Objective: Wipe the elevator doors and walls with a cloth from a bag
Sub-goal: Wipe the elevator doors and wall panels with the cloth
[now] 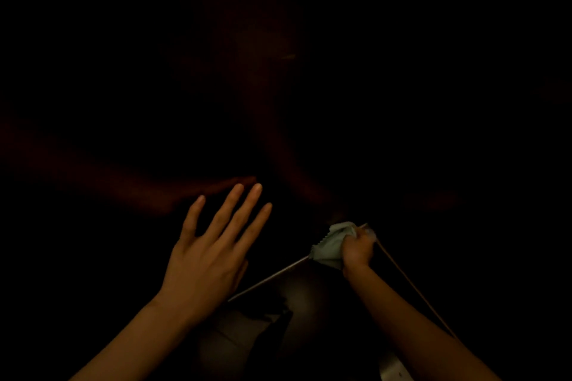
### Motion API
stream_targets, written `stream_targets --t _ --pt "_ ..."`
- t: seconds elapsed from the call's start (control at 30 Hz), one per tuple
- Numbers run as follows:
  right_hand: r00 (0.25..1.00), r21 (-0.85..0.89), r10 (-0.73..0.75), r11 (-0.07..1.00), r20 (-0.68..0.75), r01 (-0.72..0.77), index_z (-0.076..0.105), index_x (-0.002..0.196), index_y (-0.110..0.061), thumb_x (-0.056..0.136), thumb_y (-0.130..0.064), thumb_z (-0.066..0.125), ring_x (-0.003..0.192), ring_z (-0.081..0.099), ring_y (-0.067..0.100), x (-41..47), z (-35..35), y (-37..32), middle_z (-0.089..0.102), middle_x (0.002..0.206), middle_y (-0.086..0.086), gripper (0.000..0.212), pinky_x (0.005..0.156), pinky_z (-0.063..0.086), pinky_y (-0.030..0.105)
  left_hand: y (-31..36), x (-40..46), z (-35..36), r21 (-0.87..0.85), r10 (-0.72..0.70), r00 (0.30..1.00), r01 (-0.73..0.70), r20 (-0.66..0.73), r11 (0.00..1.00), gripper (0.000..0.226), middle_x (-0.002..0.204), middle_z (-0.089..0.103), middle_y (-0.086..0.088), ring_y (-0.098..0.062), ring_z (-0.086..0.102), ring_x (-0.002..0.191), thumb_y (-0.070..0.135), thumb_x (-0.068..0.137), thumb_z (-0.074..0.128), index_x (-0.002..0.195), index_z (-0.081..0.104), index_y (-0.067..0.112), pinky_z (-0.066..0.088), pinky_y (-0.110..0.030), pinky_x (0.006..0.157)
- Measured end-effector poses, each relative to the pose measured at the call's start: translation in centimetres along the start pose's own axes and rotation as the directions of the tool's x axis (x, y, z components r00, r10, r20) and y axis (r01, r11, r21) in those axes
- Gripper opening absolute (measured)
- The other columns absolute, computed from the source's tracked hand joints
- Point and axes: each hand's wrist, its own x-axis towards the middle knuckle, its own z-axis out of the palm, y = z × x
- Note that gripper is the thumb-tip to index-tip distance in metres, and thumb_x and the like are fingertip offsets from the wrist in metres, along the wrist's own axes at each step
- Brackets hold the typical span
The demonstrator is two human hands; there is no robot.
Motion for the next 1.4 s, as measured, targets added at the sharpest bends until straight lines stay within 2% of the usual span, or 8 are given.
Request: stream_targets --t 0.07,0.13,0.23,0.47,0.87,1.03,1.2,1.4 --pt "0.998 0.051 -0.014 0.999 -0.066 0.018 0.052 0.102 0.008 0.092 0.009 0.034 0.093 0.053 0.028 1.0 -0.1 -0.9 0.058 0.097 0.015 0.020 0.084 0.041 0.025 0.8 0.5 0.0 -0.003 0.020 1.000 -0.020 -0.002 1.000 0.096 0.157 0.017 -0.010 -0.026 0.013 0.144 0.029 0.061 0.076 0.146 0.032 0.015 -0.001 -0.052 0.113" --pt "0.991 0.031 -0.001 0.999 -0.137 0.006 0.050 0.115 0.009 0.094 0.003 0.038 0.100 0.057 0.032 2.3 -0.6 -1.3 0.060 0.103 0.022 0.026 0.085 0.045 0.031 1.4 1.0 0.0 0.001 0.033 0.999 -0.033 -0.006 0.999 0.093 0.156 0.017 -0.009 -0.025 0.013 0.144 0.029 0.064 0.073 0.146 0.031 0.014 -0.002 -0.051 0.114" --pt "0.996 -0.075 0.031 0.996 -0.085 -0.037 0.054 0.113 0.008 0.093 0.002 0.040 0.106 0.056 0.039 3.2 -0.9 -0.2 0.058 0.115 0.025 0.025 0.094 0.045 0.044 1.7 2.0 0.3 0.001 0.007 0.999 -0.007 -0.035 1.000 0.089 0.157 0.016 -0.009 -0.025 0.012 0.144 0.019 0.066 0.068 0.146 0.030 0.014 -0.005 -0.051 0.114" --pt "0.997 -0.167 0.051 0.984 -0.049 -0.059 0.052 0.119 0.009 0.095 -0.003 0.042 0.110 0.054 0.042 3.1 -1.3 -2.1 0.056 0.121 0.028 0.029 0.094 0.043 0.045 1.0 2.7 2.0 0.092 0.034 0.997 -0.027 -0.072 0.995 0.075 0.159 0.005 -0.003 -0.020 0.005 0.146 0.016 0.078 0.040 0.150 0.019 0.018 -0.011 -0.048 0.115" --pt "0.996 -0.025 -0.074 0.997 0.056 0.076 0.054 0.122 -0.001 0.093 0.001 0.043 0.107 0.054 0.039 -0.8 -3.8 -8.3 0.056 0.118 0.024 0.031 0.093 0.046 0.046 0.7 2.7 -0.2 -0.003 0.020 0.995 -0.020 -0.096 1.000 0.095 0.158 0.013 -0.009 -0.024 0.010 0.145 0.012 0.058 0.068 0.145 0.030 0.013 0.000 -0.053 0.113" --pt "0.954 -0.009 -0.298 0.954 0.043 0.299 0.061 0.112 -0.009 0.092 0.001 0.046 0.103 0.056 0.029 -3.8 -5.9 -16.1 0.058 0.115 0.013 0.027 0.085 0.048 0.035 -1.3 3.5 -3.8 0.014 0.022 0.981 -0.020 -0.191 1.000 0.068 0.158 0.010 -0.010 -0.025 0.008 0.145 0.015 0.075 0.039 0.143 0.033 0.008 0.000 -0.055 0.113" --pt "0.905 -0.055 -0.417 0.905 0.088 0.422 0.057 0.120 -0.009 0.095 -0.005 0.047 0.122 0.047 0.030 -6.1 -7.0 -21.0 0.044 0.140 0.012 0.028 0.100 0.044 0.039 -2.4 3.8 -6.9 -0.018 -0.034 0.988 0.031 -0.148 0.999 0.088 0.157 0.014 -0.011 -0.025 0.011 0.145 0.026 0.065 0.070 0.142 0.033 0.006 -0.001 -0.056 0.114" --pt "0.779 -0.142 -0.604 0.767 0.167 0.626 0.054 0.125 -0.008 0.095 0.001 0.042 0.133 0.034 0.025 -8.1 -7.6 -24.4 0.031 0.146 0.009 0.033 0.105 0.032 0.029 -3.4 4.3 -9.2 -0.045 -0.067 0.985 0.060 -0.158 0.997 0.091 0.156 0.018 -0.010 -0.025 0.015 0.144 0.024 0.060 0.076 0.140 0.038 0.006 0.000 -0.055 0.113"
